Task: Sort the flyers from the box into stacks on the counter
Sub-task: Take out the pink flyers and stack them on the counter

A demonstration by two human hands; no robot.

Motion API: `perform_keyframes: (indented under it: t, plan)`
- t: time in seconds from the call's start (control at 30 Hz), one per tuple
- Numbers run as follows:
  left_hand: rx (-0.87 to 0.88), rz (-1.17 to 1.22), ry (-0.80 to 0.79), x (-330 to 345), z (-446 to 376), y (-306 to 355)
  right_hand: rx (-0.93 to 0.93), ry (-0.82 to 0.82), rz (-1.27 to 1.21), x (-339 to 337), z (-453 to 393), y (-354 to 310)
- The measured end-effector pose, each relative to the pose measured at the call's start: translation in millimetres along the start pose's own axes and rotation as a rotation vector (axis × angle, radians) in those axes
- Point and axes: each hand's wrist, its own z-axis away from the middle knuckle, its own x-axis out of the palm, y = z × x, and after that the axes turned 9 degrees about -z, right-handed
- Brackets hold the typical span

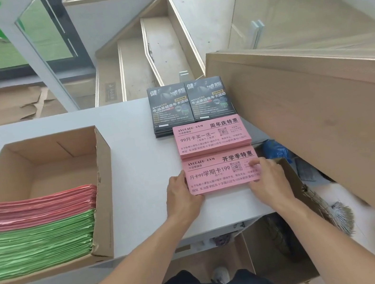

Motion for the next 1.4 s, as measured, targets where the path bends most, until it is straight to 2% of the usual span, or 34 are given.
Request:
perform_keyframes:
  t: [0.1,0.17,0.3,0.4,0.47,0.53,0.63,0.73,0.83,0.97,1.1,1.23,1.4]
  plan:
    - [-0.010,-0.023,-0.083,-6,7,-1,-0.028,0.043,0.029,-5,12,-16]
    - [0.015,0.071,-0.039,-22,19,2,-0.177,0.103,-0.051,-3,20,-47]
    - [0.151,0.285,0.360,-89,50,-8,-0.457,0.002,-0.241,33,26,-140]
    - [0.122,0.283,0.621,-145,70,-45,-0.662,-0.134,-0.325,78,38,-212]
    - [0.026,0.171,0.708,-175,78,-83,-0.787,-0.289,-0.279,110,47,-255]
    - [-0.086,0.027,0.716,-200,79,-122,-0.867,-0.436,-0.153,140,53,-292]
    - [-0.200,-0.178,0.660,-227,77,-168,-0.803,-0.578,0.003,172,52,-331]
    - [-0.180,-0.328,0.575,-234,76,-187,-0.616,-0.744,0.105,185,42,-354]
    - [-0.167,-0.383,0.612,-233,75,-188,-0.593,-0.797,0.156,186,34,-364]
    - [-0.161,-0.407,0.674,-237,66,-188,-0.626,-0.802,0.279,186,32,-375]
    - [-0.158,-0.429,0.678,-246,57,-193,-0.672,-0.622,0.352,188,28,-388]
    - [-0.153,-0.409,0.682,-249,54,-196,-0.621,-0.642,0.294,182,19,-387]
    - [-0.139,-0.334,0.676,-247,54,-199,-0.729,-0.611,0.443,186,25,-379]
